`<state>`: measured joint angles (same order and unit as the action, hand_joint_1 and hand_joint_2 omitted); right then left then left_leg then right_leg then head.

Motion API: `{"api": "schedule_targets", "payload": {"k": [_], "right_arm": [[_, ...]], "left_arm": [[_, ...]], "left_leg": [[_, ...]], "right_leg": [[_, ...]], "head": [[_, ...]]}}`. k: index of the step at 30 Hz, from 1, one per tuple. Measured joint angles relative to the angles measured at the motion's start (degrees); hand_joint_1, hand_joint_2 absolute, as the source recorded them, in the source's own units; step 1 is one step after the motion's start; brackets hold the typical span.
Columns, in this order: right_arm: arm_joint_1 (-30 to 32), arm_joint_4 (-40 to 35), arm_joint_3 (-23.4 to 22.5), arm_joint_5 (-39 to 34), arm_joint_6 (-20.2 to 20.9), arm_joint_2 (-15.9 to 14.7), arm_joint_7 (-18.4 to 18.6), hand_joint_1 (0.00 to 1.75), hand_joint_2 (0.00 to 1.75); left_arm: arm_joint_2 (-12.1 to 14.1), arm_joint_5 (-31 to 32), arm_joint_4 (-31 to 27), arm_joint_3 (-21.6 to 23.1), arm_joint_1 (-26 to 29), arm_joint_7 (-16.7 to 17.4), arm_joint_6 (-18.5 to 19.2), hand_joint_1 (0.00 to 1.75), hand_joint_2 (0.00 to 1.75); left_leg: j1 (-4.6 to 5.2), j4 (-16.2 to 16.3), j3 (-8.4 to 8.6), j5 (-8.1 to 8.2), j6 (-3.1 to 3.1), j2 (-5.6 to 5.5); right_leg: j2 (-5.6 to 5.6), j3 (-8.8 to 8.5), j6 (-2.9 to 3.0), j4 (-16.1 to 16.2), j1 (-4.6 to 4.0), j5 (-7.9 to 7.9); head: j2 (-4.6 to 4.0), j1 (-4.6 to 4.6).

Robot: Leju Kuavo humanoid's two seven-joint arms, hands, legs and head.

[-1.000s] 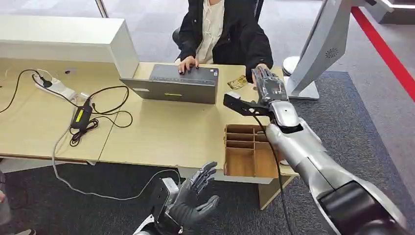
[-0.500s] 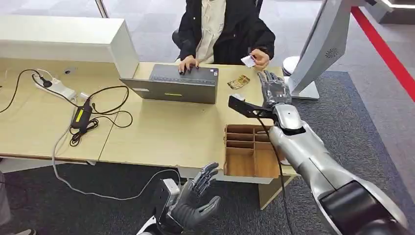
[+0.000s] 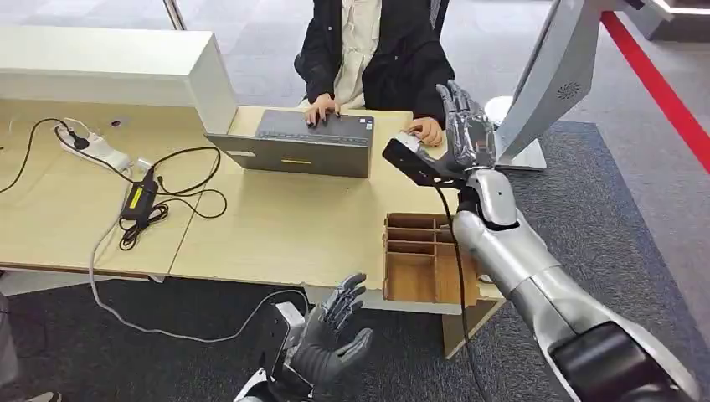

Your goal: Pass the card to the sensor for recognition and then transmit it.

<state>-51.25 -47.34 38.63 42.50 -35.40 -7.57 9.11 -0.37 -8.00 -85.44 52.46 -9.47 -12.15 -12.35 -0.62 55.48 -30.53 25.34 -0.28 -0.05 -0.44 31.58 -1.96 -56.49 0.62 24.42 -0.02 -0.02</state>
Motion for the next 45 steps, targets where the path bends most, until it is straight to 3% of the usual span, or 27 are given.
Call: {"api": "schedule_targets", "payload": {"k": [5,10,17,28,45], "right_arm": [[5.84,-15.05,-1.95,3.69,0.72,-3.53,3.73,0.00,1.75],[13.84,-29.30,-5.12,3.42,3.98,-7.29,5.34,0.00,1.75],[23.43,-41.35,-9.44,4.80,9.46,-10.59,6.06,0.00,1.75],[31.72,-46.32,-11.15,16.19,17.31,-11.48,7.46,0.00,1.75],[30.65,-41.29,-8.68,18.70,22.49,-10.92,7.02,0.00,1.75]], "left_arm": [[0.35,0.59,0.00,-0.11,0.42,0.04,-1.05,0.00,1.75],[1.09,0.74,0.00,-0.48,1.14,-0.07,-0.87,0.00,1.75],[1.84,0.98,-0.33,-0.57,2.06,0.39,-1.62,0.00,1.75],[1.92,0.55,-0.72,-0.57,2.06,1.27,0.72,0.00,1.75],[1.92,0.02,-1.16,-0.48,1.27,2.12,1.55,0.00,1.75]], "left_leg": [[0.00,0.01,0.03,0.00,0.00,-0.01],[0.01,-0.01,0.02,0.02,0.01,0.00],[0.01,-0.02,0.02,0.02,0.01,0.00],[0.01,-0.04,-0.01,0.02,0.01,0.00],[0.01,-0.04,-0.06,0.02,0.01,-0.01]], "right_leg": [[-0.02,-0.04,-0.01,0.05,0.00,0.01],[0.00,-0.04,-0.01,0.07,0.01,0.00],[0.00,-0.03,0.00,0.07,0.01,0.01],[0.00,-0.04,0.00,0.06,0.01,0.01],[-0.01,-0.03,0.00,0.05,0.01,0.01]], "head": [[0.00,0.04],[0.00,0.02],[0.00,0.00],[0.00,0.02],[0.00,0.02]]}}
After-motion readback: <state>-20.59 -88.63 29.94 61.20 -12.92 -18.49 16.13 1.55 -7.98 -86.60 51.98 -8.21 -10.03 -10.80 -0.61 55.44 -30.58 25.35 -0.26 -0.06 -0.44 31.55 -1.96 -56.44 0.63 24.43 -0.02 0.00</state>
